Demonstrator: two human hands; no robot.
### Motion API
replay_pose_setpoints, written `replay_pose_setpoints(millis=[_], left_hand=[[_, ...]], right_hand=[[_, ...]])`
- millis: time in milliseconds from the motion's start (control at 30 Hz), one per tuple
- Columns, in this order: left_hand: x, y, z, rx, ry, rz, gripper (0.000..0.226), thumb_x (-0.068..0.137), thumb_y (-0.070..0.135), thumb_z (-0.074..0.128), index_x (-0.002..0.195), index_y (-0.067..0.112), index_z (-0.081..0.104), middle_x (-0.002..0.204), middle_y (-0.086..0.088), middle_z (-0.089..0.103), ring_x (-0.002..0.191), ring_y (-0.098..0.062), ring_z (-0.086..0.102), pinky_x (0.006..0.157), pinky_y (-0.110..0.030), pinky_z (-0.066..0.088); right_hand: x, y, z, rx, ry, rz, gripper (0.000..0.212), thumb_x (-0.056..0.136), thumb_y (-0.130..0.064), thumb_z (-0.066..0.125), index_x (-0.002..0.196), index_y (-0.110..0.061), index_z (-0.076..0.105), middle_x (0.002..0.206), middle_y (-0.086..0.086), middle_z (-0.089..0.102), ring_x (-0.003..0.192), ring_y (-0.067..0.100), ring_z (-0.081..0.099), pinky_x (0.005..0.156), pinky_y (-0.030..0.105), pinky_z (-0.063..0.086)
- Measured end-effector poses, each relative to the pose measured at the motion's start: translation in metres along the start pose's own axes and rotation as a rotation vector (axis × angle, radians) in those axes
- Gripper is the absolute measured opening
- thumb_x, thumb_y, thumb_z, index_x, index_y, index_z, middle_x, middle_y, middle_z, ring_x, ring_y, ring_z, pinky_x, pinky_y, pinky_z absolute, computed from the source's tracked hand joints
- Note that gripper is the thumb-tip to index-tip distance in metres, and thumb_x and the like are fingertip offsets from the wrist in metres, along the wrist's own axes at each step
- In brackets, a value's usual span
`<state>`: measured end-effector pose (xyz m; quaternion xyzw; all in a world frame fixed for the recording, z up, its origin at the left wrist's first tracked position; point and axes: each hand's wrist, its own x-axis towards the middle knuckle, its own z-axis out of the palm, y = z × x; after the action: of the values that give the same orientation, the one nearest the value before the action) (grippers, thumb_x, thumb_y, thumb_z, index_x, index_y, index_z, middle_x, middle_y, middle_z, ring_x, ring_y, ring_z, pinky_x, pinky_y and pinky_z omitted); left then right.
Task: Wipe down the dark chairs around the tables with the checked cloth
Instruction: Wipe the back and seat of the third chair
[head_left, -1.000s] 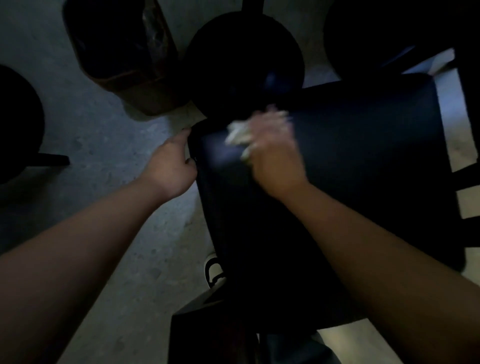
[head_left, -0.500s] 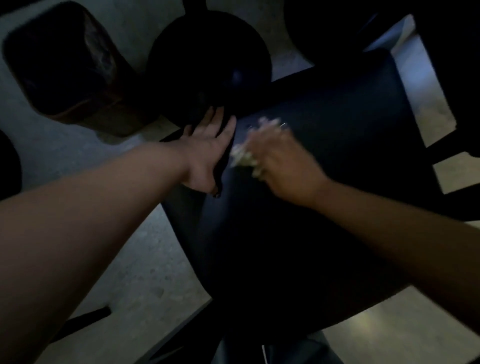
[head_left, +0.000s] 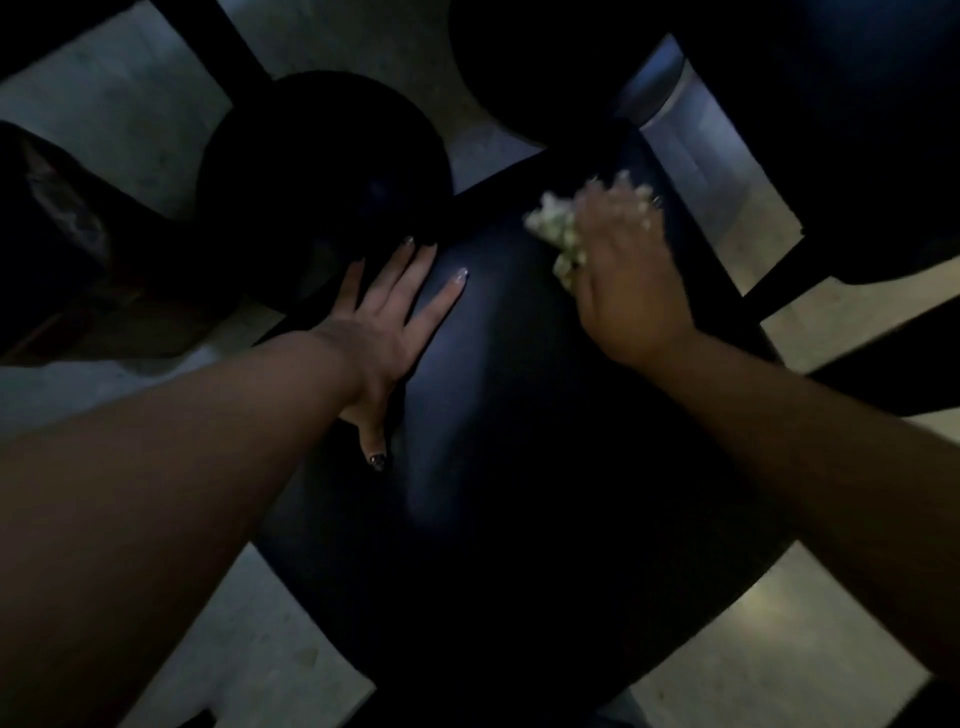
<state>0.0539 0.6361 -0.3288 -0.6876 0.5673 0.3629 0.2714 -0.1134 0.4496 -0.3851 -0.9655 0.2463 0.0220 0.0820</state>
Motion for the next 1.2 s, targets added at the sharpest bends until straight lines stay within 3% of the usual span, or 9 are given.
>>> replay_pose_setpoints(millis=[100,233,400,500,600,733,867,1033,1200], left_hand=[[0.0,0.0,0.0,-0.013,-0.025,-0.001,0.179,0.027,0.065,0.089,0.115,0.022,-0.062,0.115,-0.011,-0.069,0.119,-0.031,-0.056,0.111,-0.06,-0.014],[0.002,0.0,-0.003,-0.033,-0.046,-0.001,0.18,0.026,0.065,0.088,0.115,0.024,-0.062,0.119,-0.013,-0.068,0.126,-0.033,-0.052,0.11,-0.058,-0.017],[0.004,0.003,-0.004,-0.02,-0.085,-0.025,0.179,0.026,0.066,0.088,0.11,0.023,-0.064,0.116,-0.013,-0.069,0.117,-0.032,-0.057,0.109,-0.059,-0.017],[0.006,0.004,-0.005,-0.016,-0.096,-0.028,0.179,0.026,0.068,0.087,0.111,0.023,-0.064,0.122,-0.015,-0.066,0.115,-0.033,-0.058,0.107,-0.057,-0.019],[0.007,0.002,-0.003,-0.007,-0.096,-0.023,0.18,0.026,0.069,0.086,0.116,0.02,-0.062,0.123,-0.016,-0.065,0.119,-0.034,-0.056,0.108,-0.059,-0.017],[0.008,-0.001,-0.001,0.002,-0.083,0.02,0.179,0.027,0.07,0.086,0.117,0.019,-0.061,0.119,-0.014,-0.068,0.115,-0.033,-0.06,0.109,-0.061,-0.016],[0.003,-0.003,-0.005,0.02,-0.057,0.054,0.177,0.031,0.071,0.084,0.117,0.019,-0.061,0.124,-0.017,-0.065,0.116,-0.036,-0.058,0.109,-0.063,-0.013],[-0.012,0.008,-0.019,0.036,0.028,0.122,0.163,0.049,0.066,0.082,0.135,0.014,-0.046,0.138,-0.018,-0.053,0.133,-0.039,-0.042,0.114,-0.064,-0.003],[0.02,0.037,-0.075,0.013,0.211,0.233,0.158,0.053,0.054,0.088,0.144,0.016,-0.036,0.144,-0.011,-0.049,0.138,-0.038,-0.036,0.114,-0.06,-0.001]], right_hand=[[0.042,0.036,-0.011,0.059,0.035,0.264,0.057,0.091,-0.022,0.033,0.142,0.004,0.034,0.148,0.025,0.034,0.139,0.039,0.028,0.115,0.046,0.016],[0.056,0.041,-0.011,0.143,0.088,0.484,0.046,0.098,-0.022,0.034,0.137,0.001,0.041,0.137,0.023,0.047,0.126,0.035,0.042,0.105,0.036,0.025],[0.008,0.009,0.009,0.115,0.109,0.436,0.064,0.086,-0.023,0.032,0.145,0.003,0.029,0.151,0.022,0.031,0.141,0.039,0.022,0.116,0.048,0.007],[0.024,0.015,0.0,0.116,0.095,0.39,0.066,0.087,-0.029,0.027,0.144,0.004,0.031,0.148,0.024,0.034,0.139,0.04,0.026,0.116,0.048,0.011],[0.057,0.03,-0.013,0.145,0.035,0.481,0.054,0.095,-0.032,0.03,0.14,-0.001,0.036,0.144,0.021,0.038,0.136,0.035,0.031,0.112,0.041,0.018],[0.05,0.014,-0.008,0.075,0.099,0.592,0.054,0.093,-0.024,0.036,0.14,0.002,0.034,0.149,0.024,0.029,0.144,0.04,0.011,0.117,0.047,0.001],[0.004,0.004,-0.003,0.133,0.163,0.679,0.058,0.087,-0.024,0.043,0.141,-0.004,0.038,0.141,0.024,0.037,0.134,0.042,0.029,0.11,0.045,0.015],[-0.026,-0.007,0.003,0.203,0.197,0.725,0.059,0.084,-0.02,0.031,0.138,0.003,0.042,0.135,0.027,0.047,0.122,0.044,0.046,0.105,0.051,0.034],[0.004,-0.006,-0.001,0.23,0.214,0.77,0.055,0.091,-0.023,0.028,0.139,0.001,0.041,0.14,0.021,0.045,0.129,0.036,0.041,0.111,0.046,0.029]])
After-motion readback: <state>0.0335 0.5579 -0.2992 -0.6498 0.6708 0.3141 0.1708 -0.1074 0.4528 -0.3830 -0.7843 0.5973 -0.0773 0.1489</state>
